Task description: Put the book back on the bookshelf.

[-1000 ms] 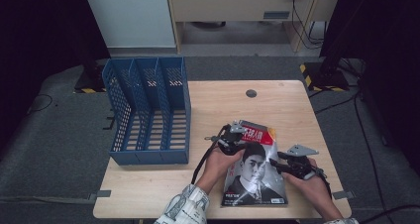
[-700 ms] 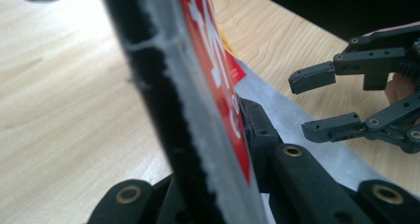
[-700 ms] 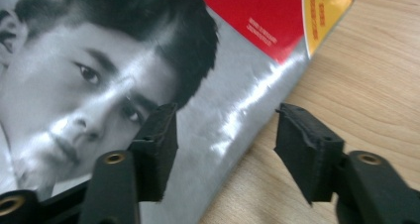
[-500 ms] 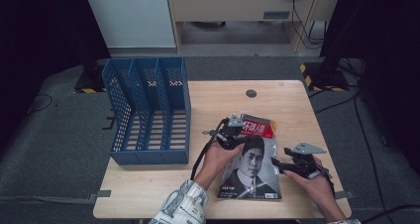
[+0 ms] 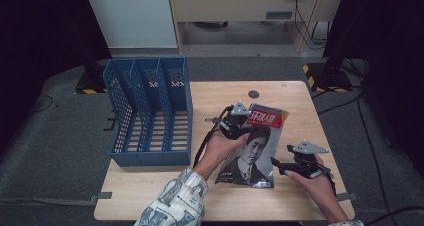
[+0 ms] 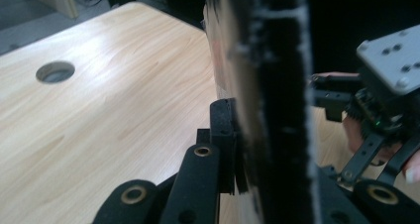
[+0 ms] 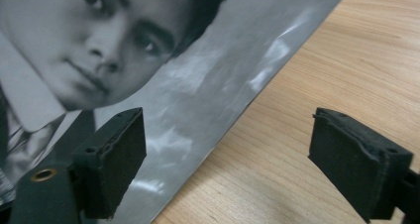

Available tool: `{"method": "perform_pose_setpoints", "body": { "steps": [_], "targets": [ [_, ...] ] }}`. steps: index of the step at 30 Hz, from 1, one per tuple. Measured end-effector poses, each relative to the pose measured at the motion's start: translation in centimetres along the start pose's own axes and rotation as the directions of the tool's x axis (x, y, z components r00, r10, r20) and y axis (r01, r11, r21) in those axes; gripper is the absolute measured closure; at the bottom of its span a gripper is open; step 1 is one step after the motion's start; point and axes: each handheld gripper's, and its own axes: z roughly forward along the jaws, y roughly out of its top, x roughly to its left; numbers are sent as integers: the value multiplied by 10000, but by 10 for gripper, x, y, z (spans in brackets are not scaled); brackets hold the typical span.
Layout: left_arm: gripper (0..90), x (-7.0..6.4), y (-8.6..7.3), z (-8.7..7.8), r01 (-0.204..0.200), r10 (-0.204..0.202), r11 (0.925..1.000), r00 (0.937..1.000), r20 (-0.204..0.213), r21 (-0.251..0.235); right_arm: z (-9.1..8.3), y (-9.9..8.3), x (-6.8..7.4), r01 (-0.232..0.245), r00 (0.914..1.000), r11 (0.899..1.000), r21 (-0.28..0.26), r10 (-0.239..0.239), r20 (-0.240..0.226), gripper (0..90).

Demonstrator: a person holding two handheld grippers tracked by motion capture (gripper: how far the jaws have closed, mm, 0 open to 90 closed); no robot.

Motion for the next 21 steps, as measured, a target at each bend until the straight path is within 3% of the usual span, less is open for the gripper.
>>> {"method": "perform_pose_setpoints", "body": {
  "steps": [3,10,21],
  "targets": [
    [861,1,5,-1,-68,68,10000,9999,106,44,1,2,2,261,9996,9997,-8,-261,-46,125],
    [861,-2,17,-5,-363,367,9993,9983,462,-86,0,6,5,250,9993,9997,-65,-252,-269,123],
    [861,-7,31,-23,-537,548,9973,9983,207,-500,2,8,15,749,9966,9972,53,-747,-347,172]
  ]
}}
